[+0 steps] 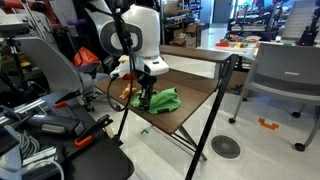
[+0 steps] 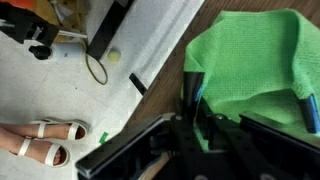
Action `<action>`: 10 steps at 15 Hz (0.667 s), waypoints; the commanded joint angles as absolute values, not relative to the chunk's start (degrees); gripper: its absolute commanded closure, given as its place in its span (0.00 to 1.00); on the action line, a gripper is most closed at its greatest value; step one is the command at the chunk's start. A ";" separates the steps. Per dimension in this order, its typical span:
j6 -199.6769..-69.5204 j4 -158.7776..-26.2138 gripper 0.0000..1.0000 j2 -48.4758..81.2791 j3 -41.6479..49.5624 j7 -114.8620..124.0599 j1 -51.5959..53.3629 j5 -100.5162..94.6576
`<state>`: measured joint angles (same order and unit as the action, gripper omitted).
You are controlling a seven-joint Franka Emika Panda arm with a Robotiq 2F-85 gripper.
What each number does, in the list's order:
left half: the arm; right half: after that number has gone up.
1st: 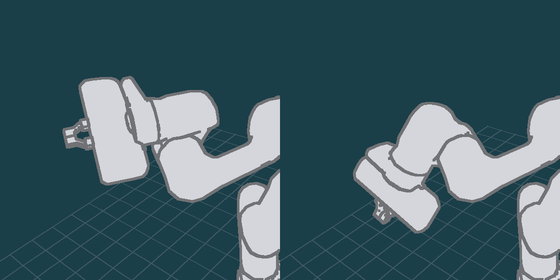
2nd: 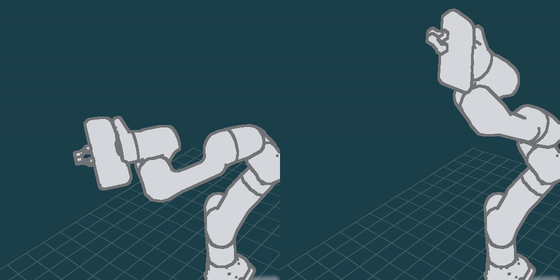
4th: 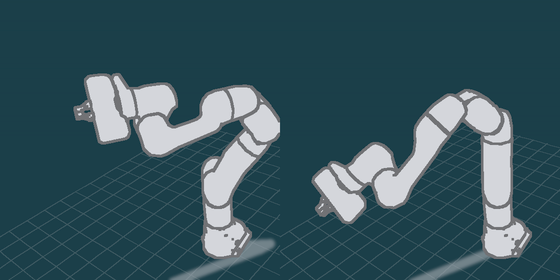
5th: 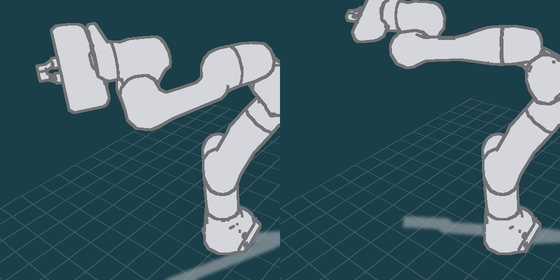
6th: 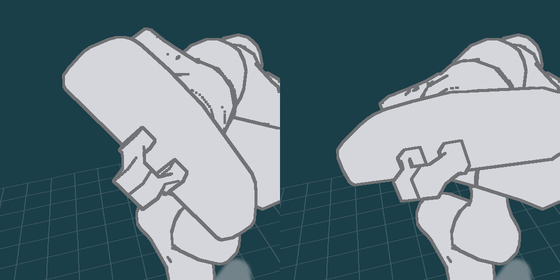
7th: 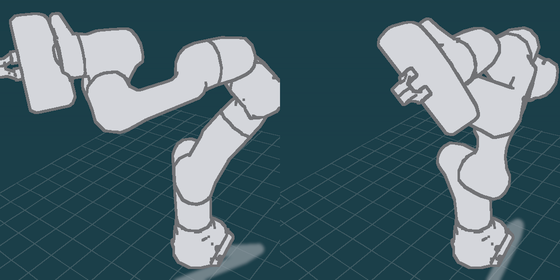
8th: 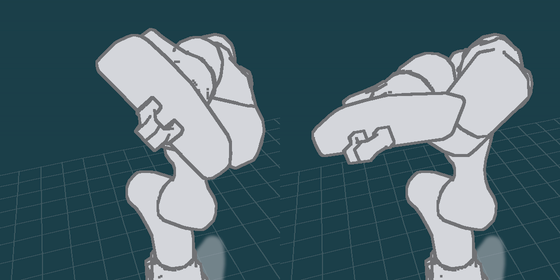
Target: Fold the green towel on the towel
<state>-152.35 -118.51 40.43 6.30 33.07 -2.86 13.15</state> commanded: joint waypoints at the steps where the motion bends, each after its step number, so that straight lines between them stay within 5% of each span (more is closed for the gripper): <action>1: -151.56 -118.50 0.50 40.31 5.85 31.05 -3.72 15.96; 8: -151.05 -124.31 0.01 26.64 5.35 29.03 -4.78 18.93; 10: -151.46 -120.50 0.08 31.29 6.79 30.27 -3.19 17.76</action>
<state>-151.62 -120.67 31.10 6.19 30.57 -3.82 17.23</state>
